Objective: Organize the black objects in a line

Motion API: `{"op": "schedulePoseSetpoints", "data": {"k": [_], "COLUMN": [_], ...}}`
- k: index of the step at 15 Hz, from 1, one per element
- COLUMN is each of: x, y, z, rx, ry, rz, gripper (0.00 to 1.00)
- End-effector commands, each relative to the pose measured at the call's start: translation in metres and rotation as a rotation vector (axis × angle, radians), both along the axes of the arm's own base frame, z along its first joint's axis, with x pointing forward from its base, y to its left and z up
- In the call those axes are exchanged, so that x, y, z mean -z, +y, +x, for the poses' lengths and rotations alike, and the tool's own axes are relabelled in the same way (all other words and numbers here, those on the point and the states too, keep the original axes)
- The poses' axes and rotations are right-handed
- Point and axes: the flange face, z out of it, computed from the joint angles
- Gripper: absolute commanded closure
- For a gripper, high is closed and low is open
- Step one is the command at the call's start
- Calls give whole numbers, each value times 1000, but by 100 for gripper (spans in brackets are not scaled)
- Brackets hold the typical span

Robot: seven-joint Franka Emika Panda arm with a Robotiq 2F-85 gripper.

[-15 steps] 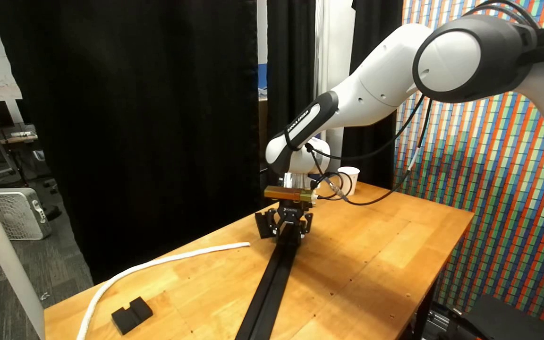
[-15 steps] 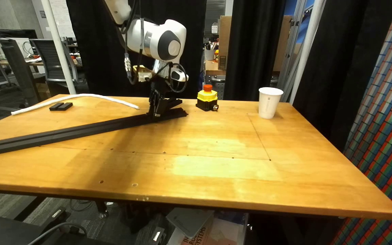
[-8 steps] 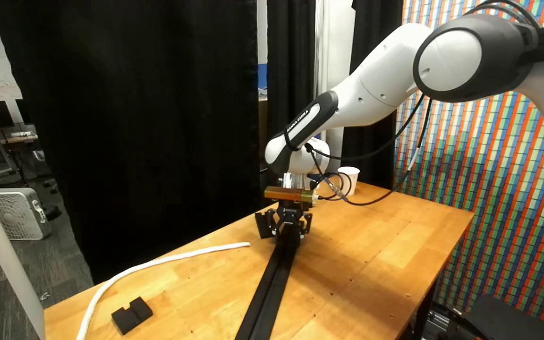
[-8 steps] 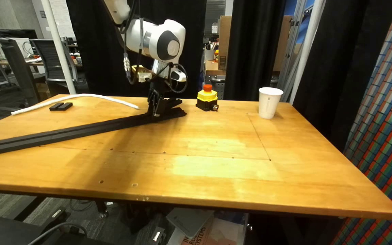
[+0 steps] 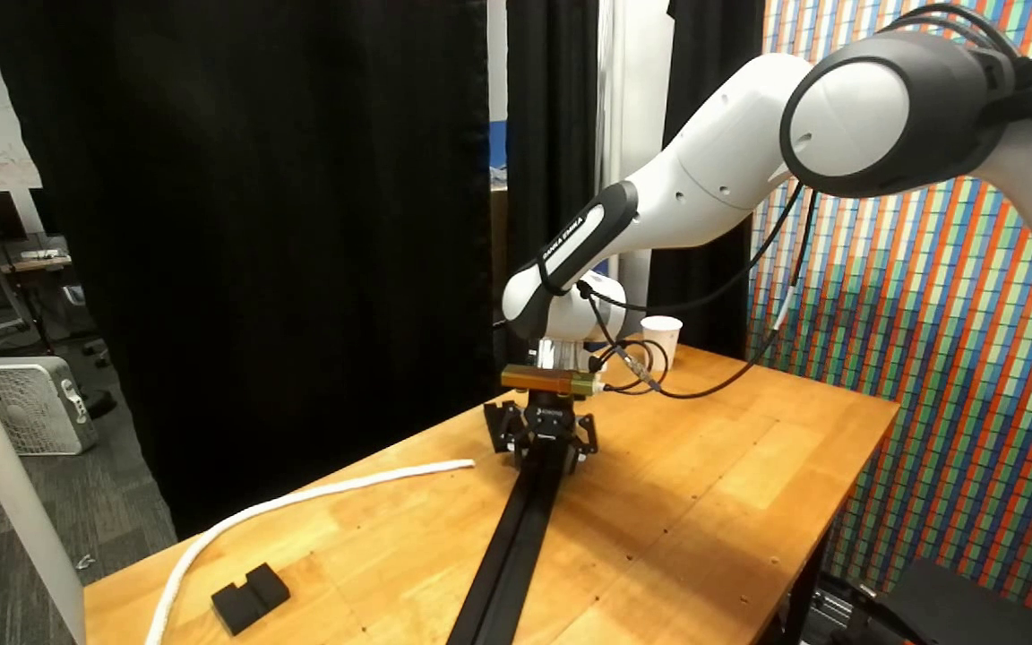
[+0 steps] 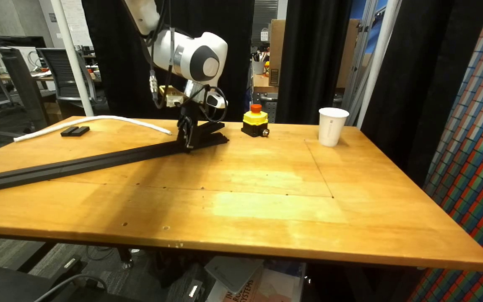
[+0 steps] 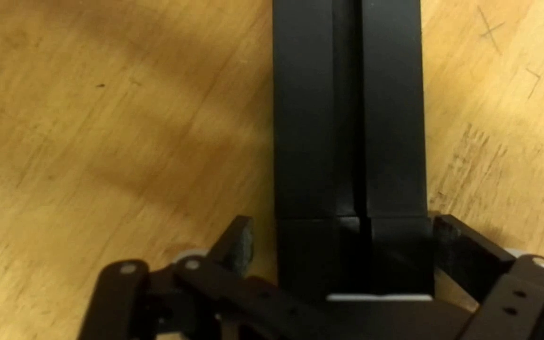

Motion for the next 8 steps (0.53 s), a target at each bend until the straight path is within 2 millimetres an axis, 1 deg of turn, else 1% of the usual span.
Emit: {"op": "schedulePoseSetpoints", "data": {"k": [1,2,4,7,8], "x": [-4,-11,-33,-83,-104], "y": [4,4,6,14,18], "z": [-7,-8,-13,-25,-31], "rx": [21,23,34,41,19], "ry": [-2,1,-8,-58,-86], "rz": [15,6,-26,-84,-110], "gripper": [0,0,0,0,0]}}
